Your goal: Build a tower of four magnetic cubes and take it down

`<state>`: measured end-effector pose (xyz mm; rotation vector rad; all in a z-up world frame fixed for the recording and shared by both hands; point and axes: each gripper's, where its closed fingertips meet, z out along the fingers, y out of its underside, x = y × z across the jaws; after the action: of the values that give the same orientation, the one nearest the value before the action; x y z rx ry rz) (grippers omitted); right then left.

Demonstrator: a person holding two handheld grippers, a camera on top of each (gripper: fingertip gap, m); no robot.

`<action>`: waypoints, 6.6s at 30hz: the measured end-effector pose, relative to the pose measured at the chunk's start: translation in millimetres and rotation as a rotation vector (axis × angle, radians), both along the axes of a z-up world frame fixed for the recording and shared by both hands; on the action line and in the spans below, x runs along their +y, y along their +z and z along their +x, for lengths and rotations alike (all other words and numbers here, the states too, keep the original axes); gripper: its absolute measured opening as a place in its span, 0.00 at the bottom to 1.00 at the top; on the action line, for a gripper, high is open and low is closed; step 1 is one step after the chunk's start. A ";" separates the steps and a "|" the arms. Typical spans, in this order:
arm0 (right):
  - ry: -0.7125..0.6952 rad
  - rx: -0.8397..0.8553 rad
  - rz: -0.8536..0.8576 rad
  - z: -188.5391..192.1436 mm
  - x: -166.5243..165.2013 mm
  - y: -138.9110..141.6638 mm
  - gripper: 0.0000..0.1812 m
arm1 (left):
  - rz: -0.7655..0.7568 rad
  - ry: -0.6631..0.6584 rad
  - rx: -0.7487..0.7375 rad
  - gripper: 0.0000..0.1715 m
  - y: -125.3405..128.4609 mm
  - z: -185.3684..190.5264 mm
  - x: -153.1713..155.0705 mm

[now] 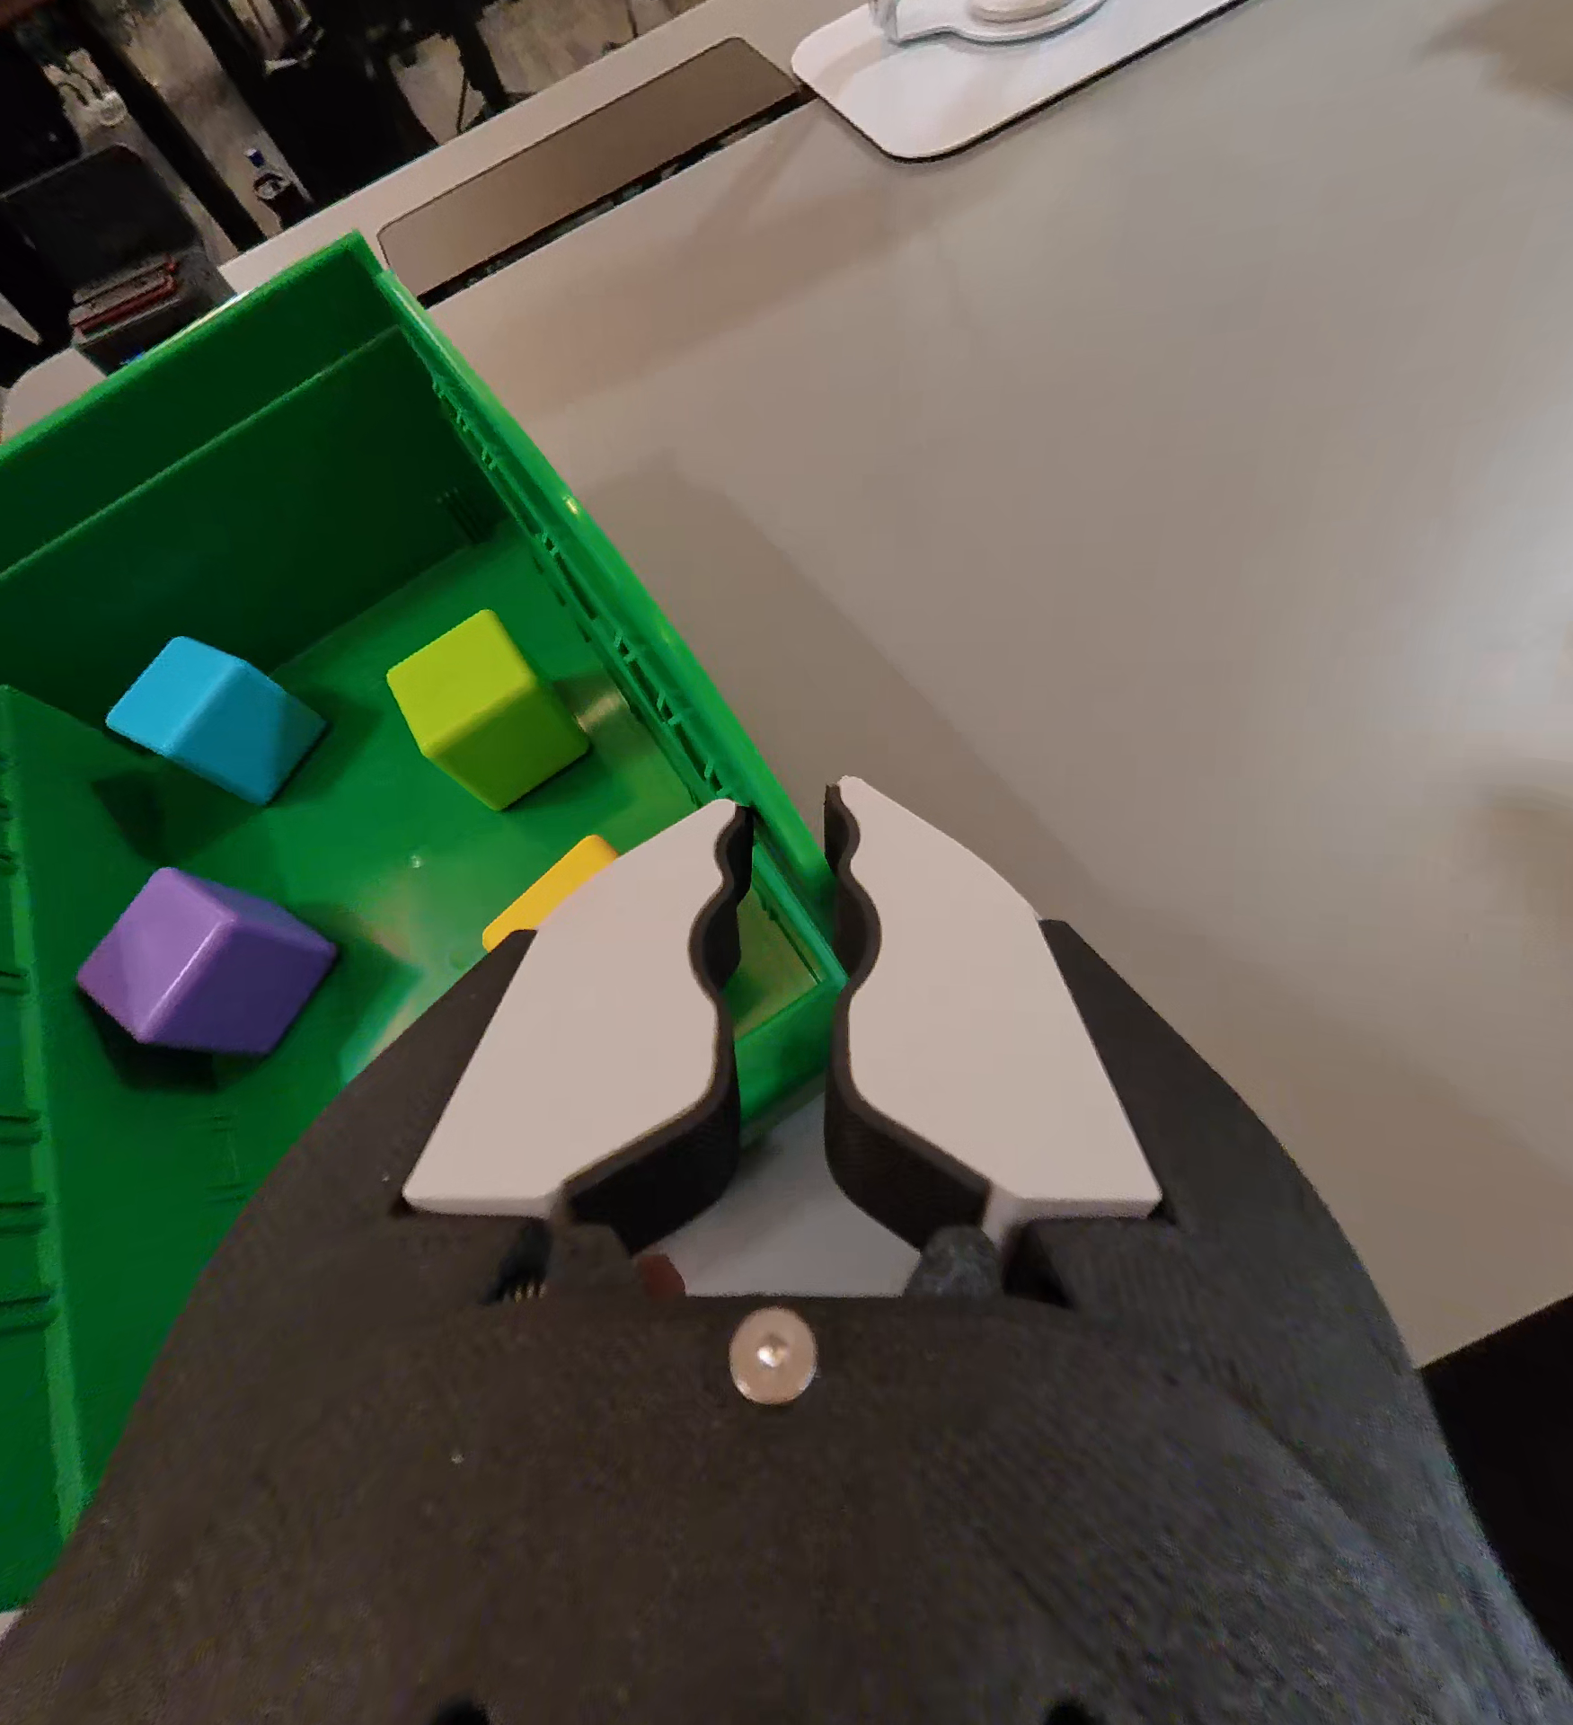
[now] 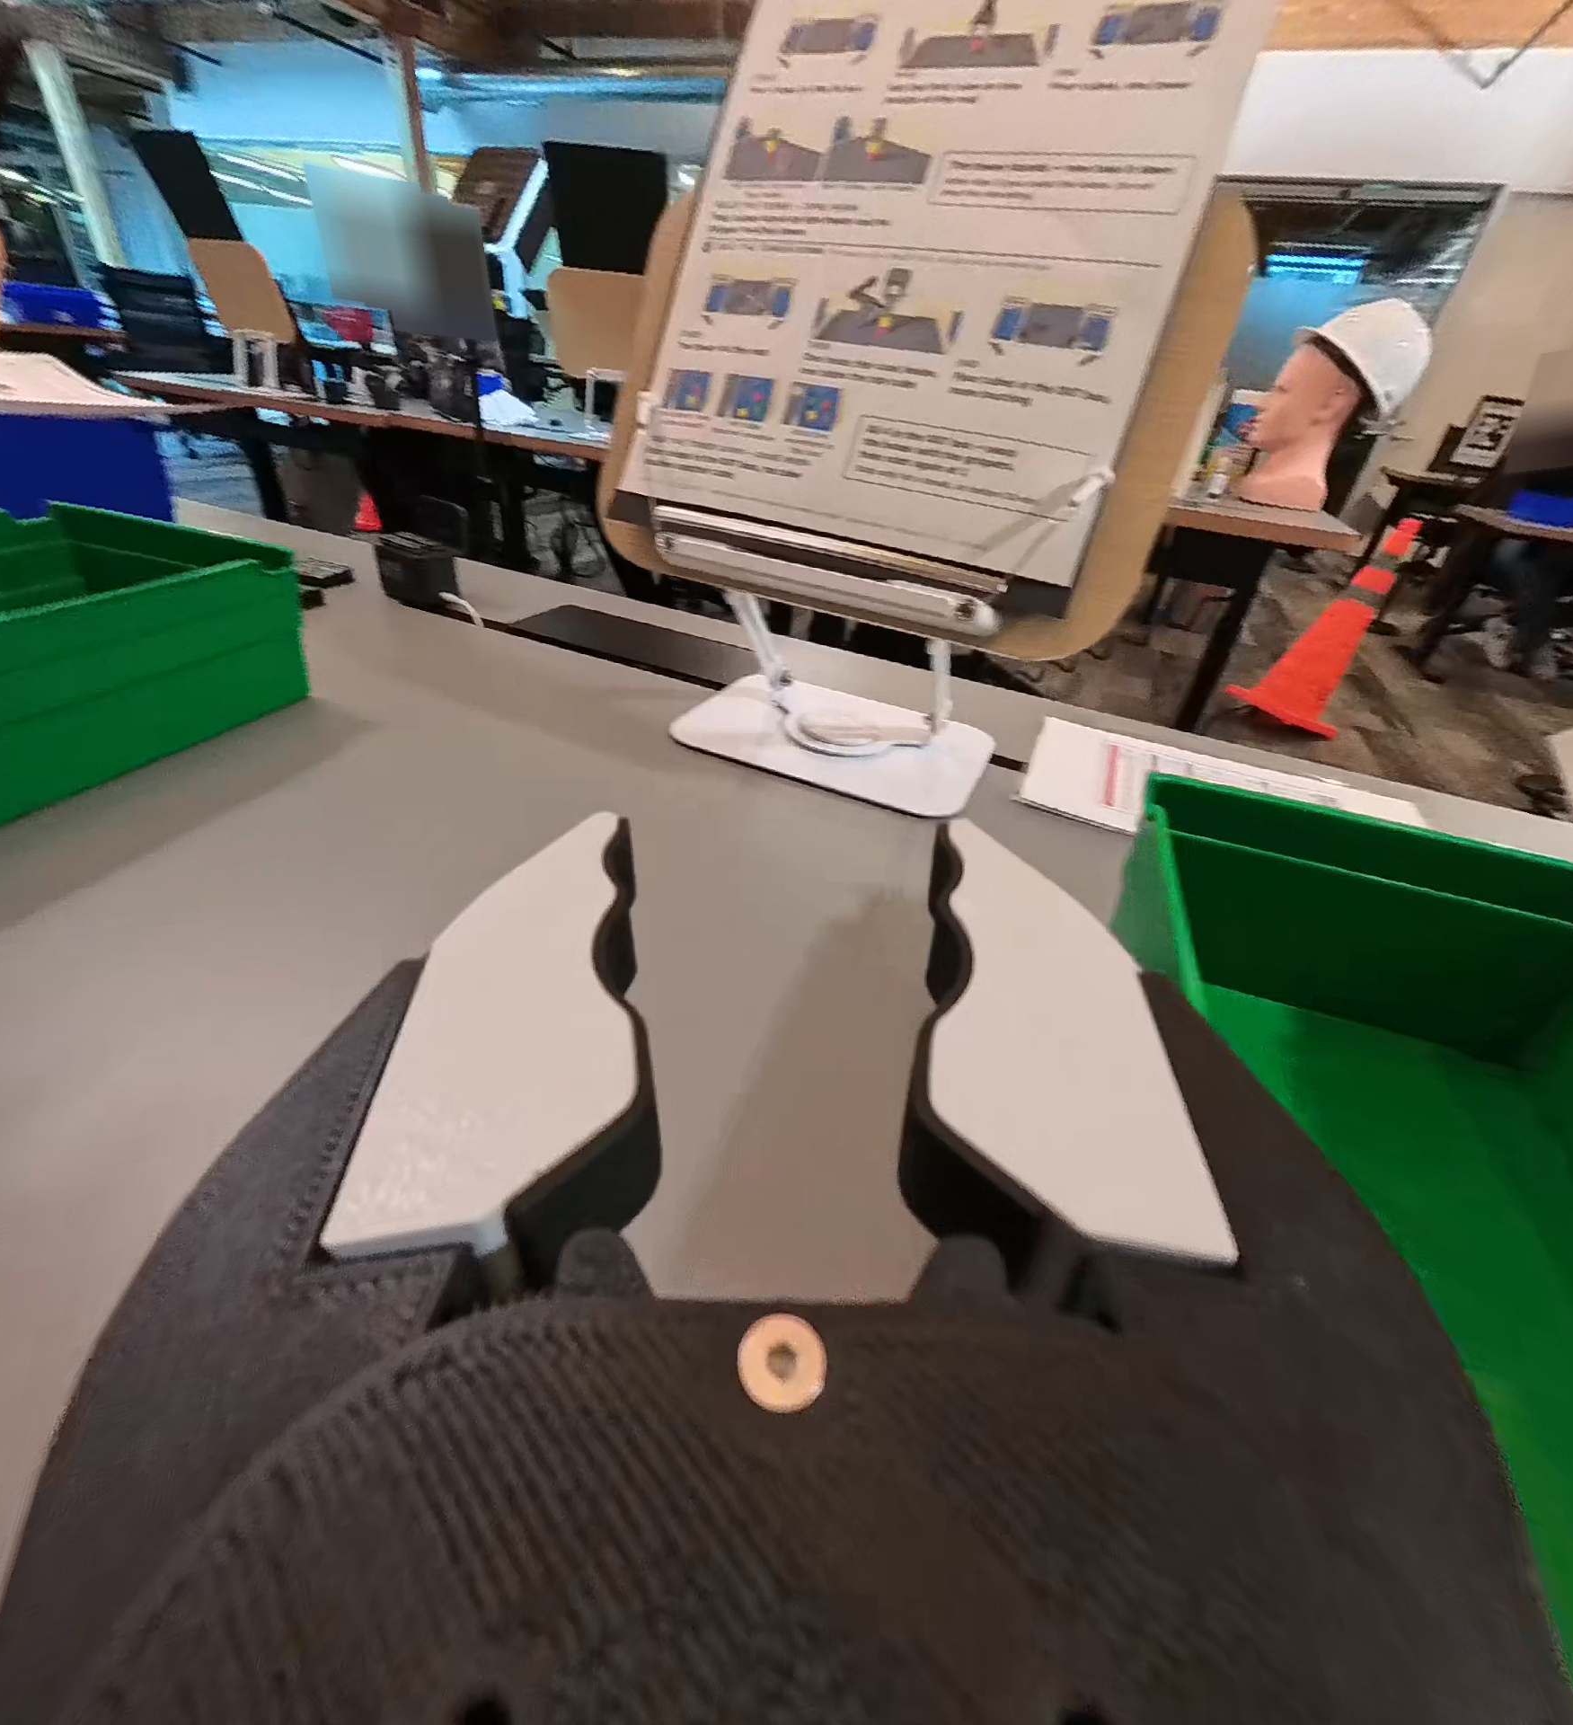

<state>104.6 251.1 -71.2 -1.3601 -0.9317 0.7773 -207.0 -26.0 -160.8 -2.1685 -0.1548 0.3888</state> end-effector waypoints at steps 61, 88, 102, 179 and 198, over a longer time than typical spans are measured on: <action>-0.430 -0.190 -0.273 274.9 202.9 -85.1 0.02 | 0.482 0.035 -0.186 0.42 60.4 -0.7 3.6; 0.015 0.168 -0.011 75.2 39.8 63.4 0.23 | 0.183 0.383 -0.314 0.35 29.6 -64.6 -37.4; 0.175 -0.128 0.055 -2.4 -55.7 -32.0 0.18 | -0.245 0.318 -0.443 0.38 -42.6 -58.5 -21.0; 0.233 -0.291 -0.216 -12.8 -41.3 -96.7 0.16 | -0.487 -1.137 -0.065 0.36 -61.4 208.2 251.4; 0.241 -0.347 -0.378 -4.4 -38.6 -115.8 0.18 | -0.172 -0.707 -0.380 0.44 -47.4 154.7 191.5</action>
<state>100.2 212.6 -187.0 -1.7713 -1.2843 0.9516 -52.3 165.6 -208.2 -2.2764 0.4440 -0.4262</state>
